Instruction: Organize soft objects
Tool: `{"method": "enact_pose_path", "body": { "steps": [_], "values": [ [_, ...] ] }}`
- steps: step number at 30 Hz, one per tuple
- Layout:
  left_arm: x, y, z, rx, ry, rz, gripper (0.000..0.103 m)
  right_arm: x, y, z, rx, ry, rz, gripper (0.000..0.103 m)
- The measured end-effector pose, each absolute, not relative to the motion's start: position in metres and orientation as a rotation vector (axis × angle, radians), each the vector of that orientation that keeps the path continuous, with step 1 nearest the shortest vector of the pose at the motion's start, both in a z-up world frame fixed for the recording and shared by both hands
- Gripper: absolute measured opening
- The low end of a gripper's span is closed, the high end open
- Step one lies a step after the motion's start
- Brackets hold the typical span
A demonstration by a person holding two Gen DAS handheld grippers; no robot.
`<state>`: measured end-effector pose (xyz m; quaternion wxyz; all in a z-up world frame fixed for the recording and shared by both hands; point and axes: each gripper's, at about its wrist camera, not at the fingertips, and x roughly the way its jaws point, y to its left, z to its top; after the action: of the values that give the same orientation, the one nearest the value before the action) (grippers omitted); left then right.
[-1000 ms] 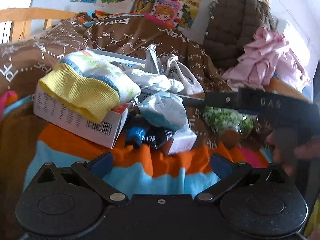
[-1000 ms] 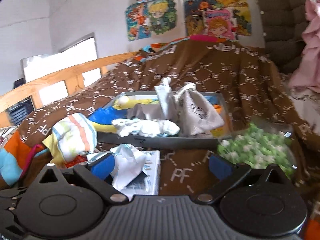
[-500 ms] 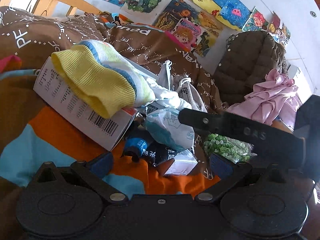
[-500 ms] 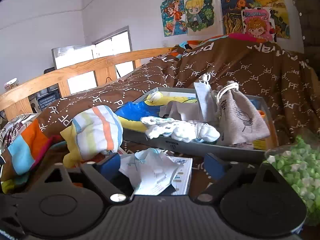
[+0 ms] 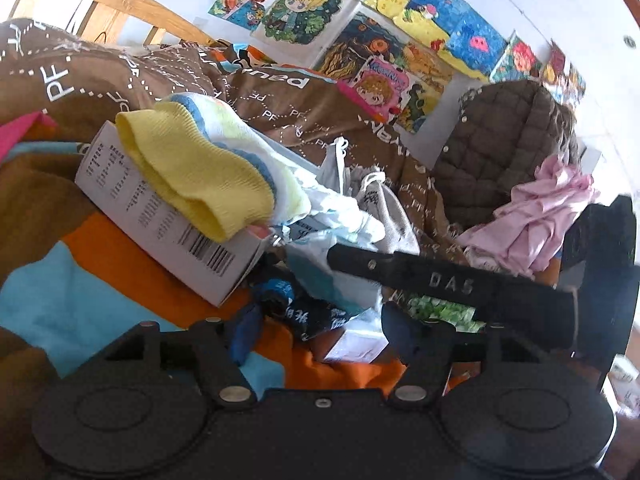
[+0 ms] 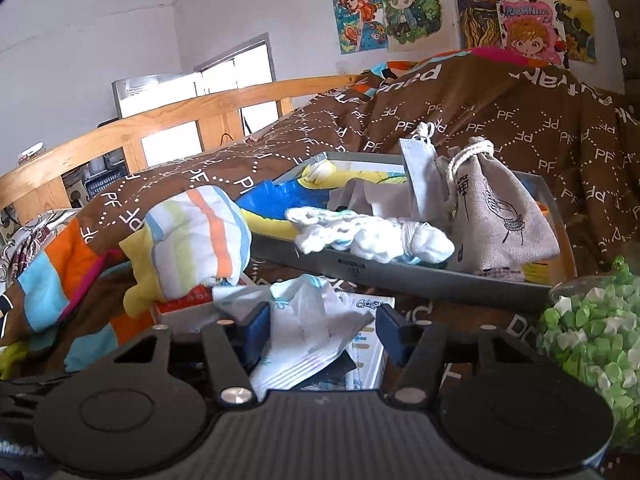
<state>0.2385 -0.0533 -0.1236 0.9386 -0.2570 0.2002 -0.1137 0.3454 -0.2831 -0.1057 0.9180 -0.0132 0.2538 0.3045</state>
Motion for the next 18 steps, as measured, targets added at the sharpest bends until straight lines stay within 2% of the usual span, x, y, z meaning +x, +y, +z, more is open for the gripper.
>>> {"method": "enact_pose_path", "body": {
  "steps": [8,15,18],
  "values": [
    [0.247,-0.054,-0.126,-0.616,0.392,-0.147,0.067,0.353,-0.293,-0.106,0.051,0.561,0.62,0.051],
    [0.246,-0.059,-0.129,-0.617,0.382,-0.084,0.066,0.353,-0.3,-0.099,0.078,0.563,0.6,0.048],
    [0.246,-0.06,-0.13,-0.623,0.38,-0.047,0.055,0.354,-0.304,-0.098,0.097,0.565,0.594,0.048]
  ]
}}
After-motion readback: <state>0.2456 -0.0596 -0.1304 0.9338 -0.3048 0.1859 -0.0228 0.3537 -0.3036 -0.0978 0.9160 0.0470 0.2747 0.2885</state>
